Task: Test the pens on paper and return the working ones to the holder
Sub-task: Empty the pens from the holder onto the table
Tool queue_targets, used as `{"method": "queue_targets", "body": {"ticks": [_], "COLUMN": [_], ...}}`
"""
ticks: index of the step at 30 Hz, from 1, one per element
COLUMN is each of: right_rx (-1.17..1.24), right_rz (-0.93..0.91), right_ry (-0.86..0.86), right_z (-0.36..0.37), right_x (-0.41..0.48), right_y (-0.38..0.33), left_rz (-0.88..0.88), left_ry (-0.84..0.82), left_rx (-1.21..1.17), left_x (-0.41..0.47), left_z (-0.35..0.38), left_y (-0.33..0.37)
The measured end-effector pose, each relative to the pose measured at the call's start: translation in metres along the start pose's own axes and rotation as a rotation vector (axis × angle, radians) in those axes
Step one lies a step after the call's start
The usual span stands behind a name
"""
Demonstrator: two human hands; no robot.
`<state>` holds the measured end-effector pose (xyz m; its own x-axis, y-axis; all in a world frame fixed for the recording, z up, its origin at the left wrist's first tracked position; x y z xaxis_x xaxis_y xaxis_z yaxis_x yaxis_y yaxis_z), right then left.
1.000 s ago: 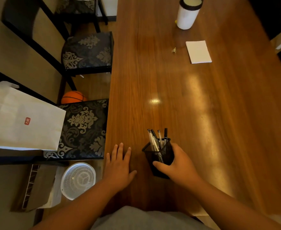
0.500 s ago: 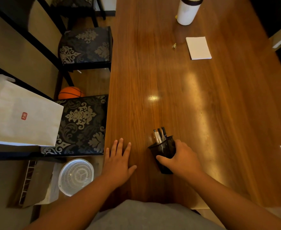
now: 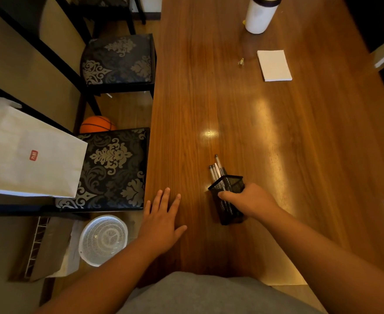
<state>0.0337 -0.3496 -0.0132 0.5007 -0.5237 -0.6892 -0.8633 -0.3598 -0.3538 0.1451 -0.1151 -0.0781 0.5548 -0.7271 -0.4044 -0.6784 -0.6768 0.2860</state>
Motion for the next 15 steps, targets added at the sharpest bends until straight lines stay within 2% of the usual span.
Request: {"method": "queue_targets", "body": {"ticks": [9, 15], "right_rx": [-0.079, -0.432], "right_rz": [0.079, 0.089], "right_ry": [-0.067, 0.171], "right_z": [-0.011, -0.023], "right_x": [-0.001, -0.01], "right_y": [0.0, 0.0], "left_rz": [0.006, 0.01], "left_ry": [0.014, 0.019], "left_rx": [0.001, 0.006], "left_x": [0.0, 0.0], "left_z": [0.001, 0.002], "left_y": [-0.001, -0.002]}}
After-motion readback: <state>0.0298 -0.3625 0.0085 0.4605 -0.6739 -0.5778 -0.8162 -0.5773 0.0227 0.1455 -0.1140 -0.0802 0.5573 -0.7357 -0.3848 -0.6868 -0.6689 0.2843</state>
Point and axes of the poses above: each hand's wrist, its own x-axis towards the middle knuckle, its own z-axis out of the palm, y = z × x, the point moved 6 cm from there along x, towards the middle knuckle, and after that the axes turned 7 degrees about -x, right-handed, at the moved point
